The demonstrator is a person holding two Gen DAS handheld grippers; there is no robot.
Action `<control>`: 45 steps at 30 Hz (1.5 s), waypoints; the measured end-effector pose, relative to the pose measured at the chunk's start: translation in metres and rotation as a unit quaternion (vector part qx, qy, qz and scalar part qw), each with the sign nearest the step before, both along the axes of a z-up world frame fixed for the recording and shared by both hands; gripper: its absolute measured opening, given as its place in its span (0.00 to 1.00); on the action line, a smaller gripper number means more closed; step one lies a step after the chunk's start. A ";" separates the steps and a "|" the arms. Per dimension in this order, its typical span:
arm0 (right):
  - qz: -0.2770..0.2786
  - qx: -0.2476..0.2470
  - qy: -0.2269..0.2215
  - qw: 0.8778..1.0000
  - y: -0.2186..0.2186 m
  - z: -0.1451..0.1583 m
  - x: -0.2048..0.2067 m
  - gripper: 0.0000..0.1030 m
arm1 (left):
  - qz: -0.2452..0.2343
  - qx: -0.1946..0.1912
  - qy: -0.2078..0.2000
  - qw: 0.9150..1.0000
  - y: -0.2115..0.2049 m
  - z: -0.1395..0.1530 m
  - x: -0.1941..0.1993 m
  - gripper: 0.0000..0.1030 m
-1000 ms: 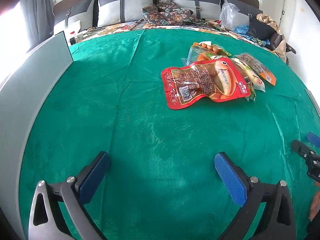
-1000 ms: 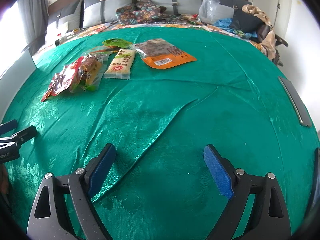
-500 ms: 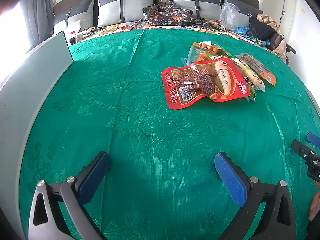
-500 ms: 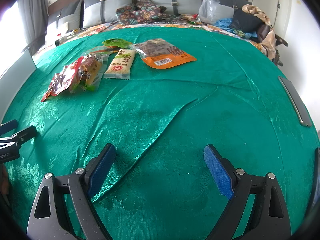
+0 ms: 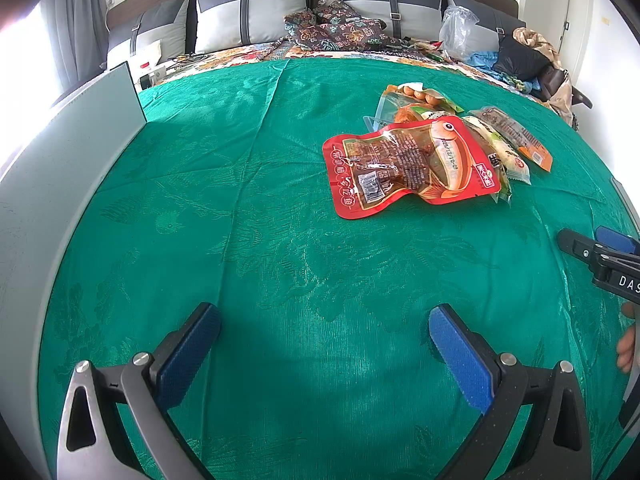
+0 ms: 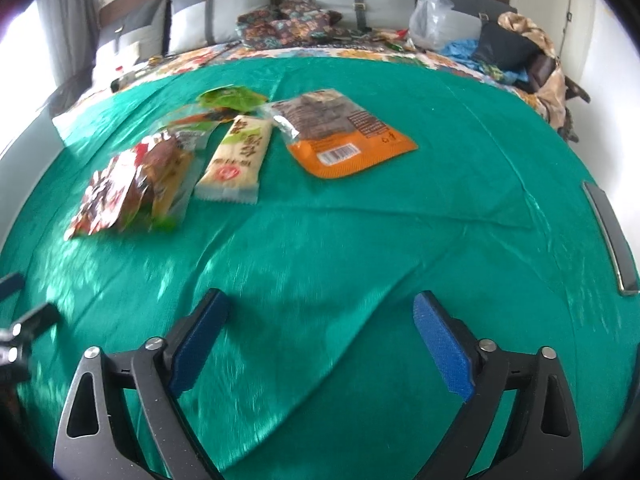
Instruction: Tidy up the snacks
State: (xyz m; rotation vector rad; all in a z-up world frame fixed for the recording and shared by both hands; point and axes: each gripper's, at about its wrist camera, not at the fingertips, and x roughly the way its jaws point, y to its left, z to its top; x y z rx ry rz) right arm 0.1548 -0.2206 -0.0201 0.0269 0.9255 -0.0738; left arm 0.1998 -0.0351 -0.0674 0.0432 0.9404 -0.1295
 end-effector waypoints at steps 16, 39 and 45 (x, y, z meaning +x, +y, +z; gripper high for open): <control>-0.001 0.003 -0.001 1.000 0.000 0.001 -0.004 0.95 | 0.000 0.000 0.000 1.000 -0.001 -0.001 0.001 1.00; -0.001 0.003 0.000 1.000 0.000 0.001 -0.003 0.95 | -0.001 0.001 0.000 1.000 -0.001 0.000 0.000 1.00; -0.001 0.003 0.000 1.000 0.000 0.001 -0.003 0.95 | -0.001 0.001 0.000 1.000 -0.001 -0.001 0.000 1.00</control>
